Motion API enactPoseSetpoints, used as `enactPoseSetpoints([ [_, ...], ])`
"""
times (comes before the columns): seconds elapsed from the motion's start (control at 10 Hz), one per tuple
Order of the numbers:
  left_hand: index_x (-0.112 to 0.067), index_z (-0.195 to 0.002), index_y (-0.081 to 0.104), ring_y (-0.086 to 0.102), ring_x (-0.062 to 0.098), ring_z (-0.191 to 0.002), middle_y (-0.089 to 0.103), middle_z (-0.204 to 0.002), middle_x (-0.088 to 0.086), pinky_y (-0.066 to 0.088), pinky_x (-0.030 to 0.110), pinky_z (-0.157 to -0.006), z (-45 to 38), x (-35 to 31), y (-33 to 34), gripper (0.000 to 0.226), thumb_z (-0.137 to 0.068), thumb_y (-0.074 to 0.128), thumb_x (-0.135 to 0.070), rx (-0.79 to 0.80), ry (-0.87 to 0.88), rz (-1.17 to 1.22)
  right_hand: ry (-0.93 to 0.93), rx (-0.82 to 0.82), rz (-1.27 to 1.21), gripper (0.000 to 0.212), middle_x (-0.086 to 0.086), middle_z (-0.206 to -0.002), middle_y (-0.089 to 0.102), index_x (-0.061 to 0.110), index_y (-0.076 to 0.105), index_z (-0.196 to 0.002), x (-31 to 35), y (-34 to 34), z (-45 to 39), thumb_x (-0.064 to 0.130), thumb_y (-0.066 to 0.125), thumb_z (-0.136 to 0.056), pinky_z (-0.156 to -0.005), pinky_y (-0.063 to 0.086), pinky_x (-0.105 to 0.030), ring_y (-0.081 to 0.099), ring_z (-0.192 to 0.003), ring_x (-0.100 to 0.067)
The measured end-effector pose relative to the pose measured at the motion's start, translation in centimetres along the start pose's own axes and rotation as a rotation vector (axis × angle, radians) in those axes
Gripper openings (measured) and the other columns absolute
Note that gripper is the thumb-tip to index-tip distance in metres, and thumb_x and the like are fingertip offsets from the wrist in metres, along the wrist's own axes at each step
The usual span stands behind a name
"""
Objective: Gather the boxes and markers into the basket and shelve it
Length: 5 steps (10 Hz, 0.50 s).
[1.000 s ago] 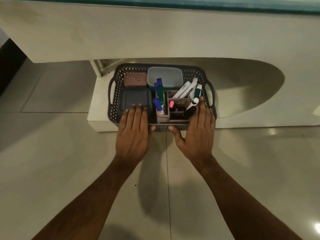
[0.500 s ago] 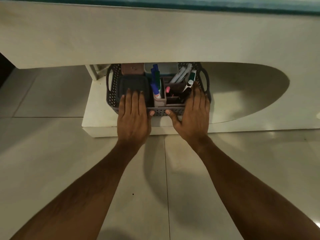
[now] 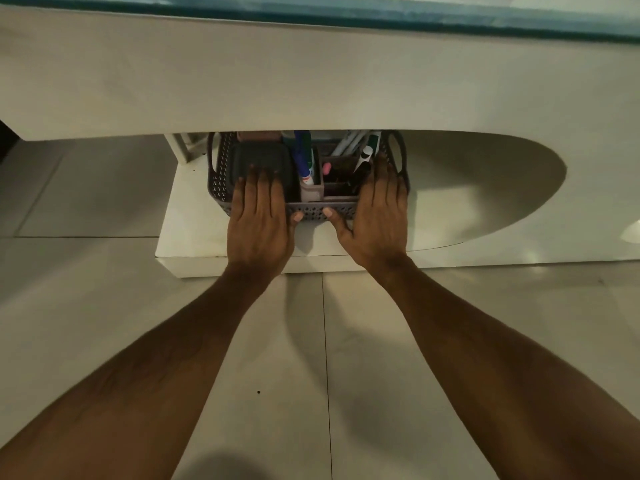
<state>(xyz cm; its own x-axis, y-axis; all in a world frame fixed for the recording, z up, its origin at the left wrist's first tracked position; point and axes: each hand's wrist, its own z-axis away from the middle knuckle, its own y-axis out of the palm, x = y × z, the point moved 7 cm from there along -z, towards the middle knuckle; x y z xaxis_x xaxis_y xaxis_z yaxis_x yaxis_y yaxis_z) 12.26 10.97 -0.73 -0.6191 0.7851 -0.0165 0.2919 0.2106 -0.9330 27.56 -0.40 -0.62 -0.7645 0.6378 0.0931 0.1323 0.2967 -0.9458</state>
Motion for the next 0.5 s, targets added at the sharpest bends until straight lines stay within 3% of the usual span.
enactPoseSetpoints([
  [0.3, 0.002, -0.159, 0.015, 0.018, 0.04, -0.155, 0.024, -0.164, 0.027, 0.018, 0.053, -0.127, 1.9, 0.2, -1.6, 0.075, -0.108, 0.028, -0.052, 0.038, -0.032, -0.009, -0.01, 0.009, 0.008, 0.102, -0.021, -0.17, 0.006, 0.001, 0.007, -0.161, 0.5, -1.2, 2.8, 0.077, 0.026, -0.095, -0.126, 0.013, -0.056, 0.006, -0.158, -0.036],
  [0.5, 0.002, -0.16, 0.002, 0.002, 0.035, -0.159, 0.005, -0.169, 0.023, 0.011, 0.05, -0.129, 5.6, -0.6, -3.7, 0.08, -0.107, 0.016, -0.056, 0.133, -0.033, -0.022, -0.048, 0.066, -0.004, 0.097, -0.021, -0.17, 0.004, 0.0, 0.007, -0.161, 1.7, -3.6, 6.9, 0.072, 0.025, -0.099, -0.127, 0.013, -0.057, 0.004, -0.158, -0.036],
])
